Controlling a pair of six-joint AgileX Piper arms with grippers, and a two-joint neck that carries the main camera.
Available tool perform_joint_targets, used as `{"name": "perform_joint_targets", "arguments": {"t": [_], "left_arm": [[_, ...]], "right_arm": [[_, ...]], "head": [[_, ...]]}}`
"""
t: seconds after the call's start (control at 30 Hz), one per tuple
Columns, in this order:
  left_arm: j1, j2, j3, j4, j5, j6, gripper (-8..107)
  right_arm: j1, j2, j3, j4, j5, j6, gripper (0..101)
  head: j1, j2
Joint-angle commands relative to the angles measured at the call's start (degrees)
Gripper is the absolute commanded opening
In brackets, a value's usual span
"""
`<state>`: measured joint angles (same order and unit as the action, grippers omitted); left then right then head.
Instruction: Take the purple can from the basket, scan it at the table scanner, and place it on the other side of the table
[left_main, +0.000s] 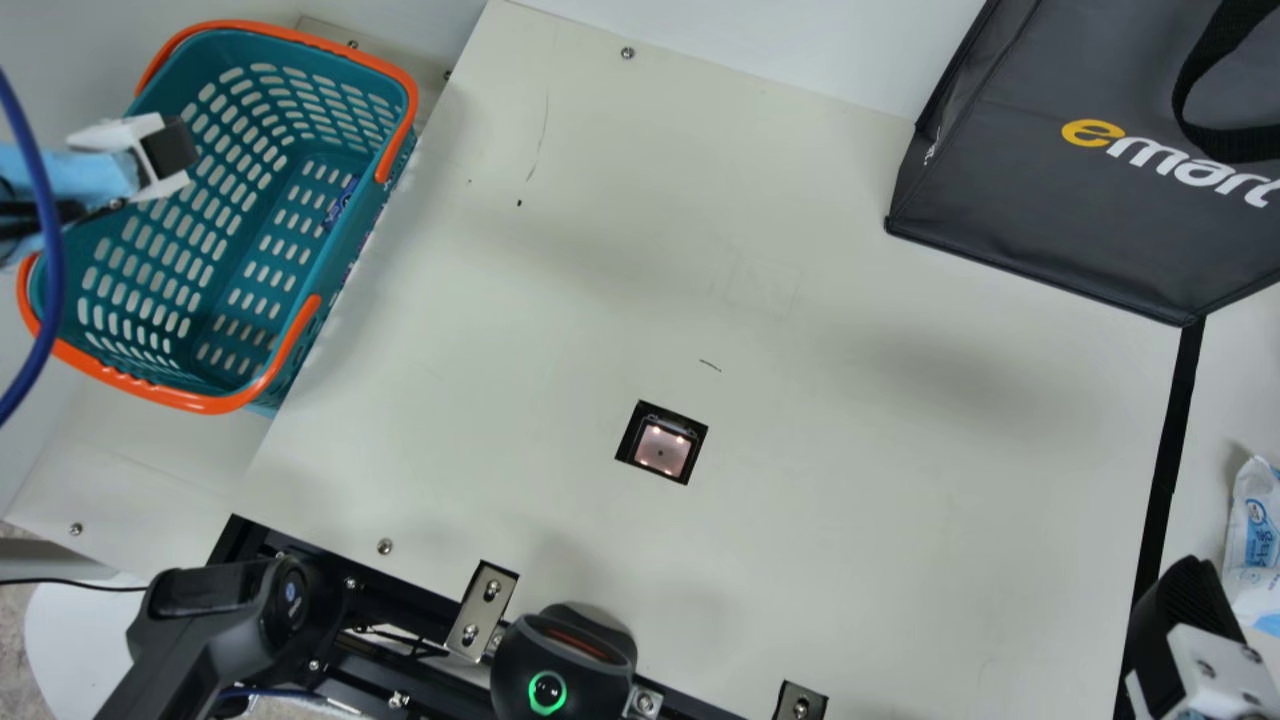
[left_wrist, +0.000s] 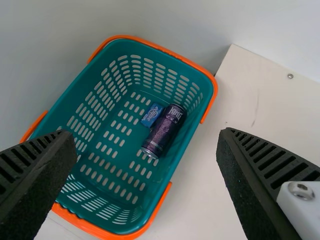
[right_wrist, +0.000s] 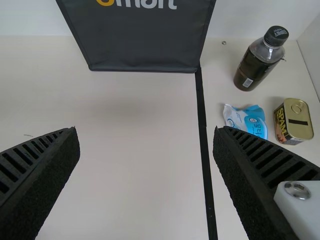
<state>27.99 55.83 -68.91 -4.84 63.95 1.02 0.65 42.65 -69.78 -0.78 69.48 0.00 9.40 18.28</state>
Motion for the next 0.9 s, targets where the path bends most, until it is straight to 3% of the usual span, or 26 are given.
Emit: {"name": "perform_joint_targets", "arguments": {"t": [0.0,0.4,0.87], "left_arm": [[3.3,3.3,-0.9,-2.4,0.0,7.8,90],[12.2,16.0,-6.0,-9.0,-0.2,28.3,90],[12.7,27.3,-7.3,-10.7,-2.7,39.2,90]], "right_arm": [[0.0,0.0,0.0,0.0,0.0,0.0,95],[0.0,0.0,0.0,0.0,0.0,0.0,95],[0.0,0.0,0.0,0.0,0.0,0.0,95]], "head": [[-1.5,0.1],[-1.5,0.1],[-1.5,0.1]]}}
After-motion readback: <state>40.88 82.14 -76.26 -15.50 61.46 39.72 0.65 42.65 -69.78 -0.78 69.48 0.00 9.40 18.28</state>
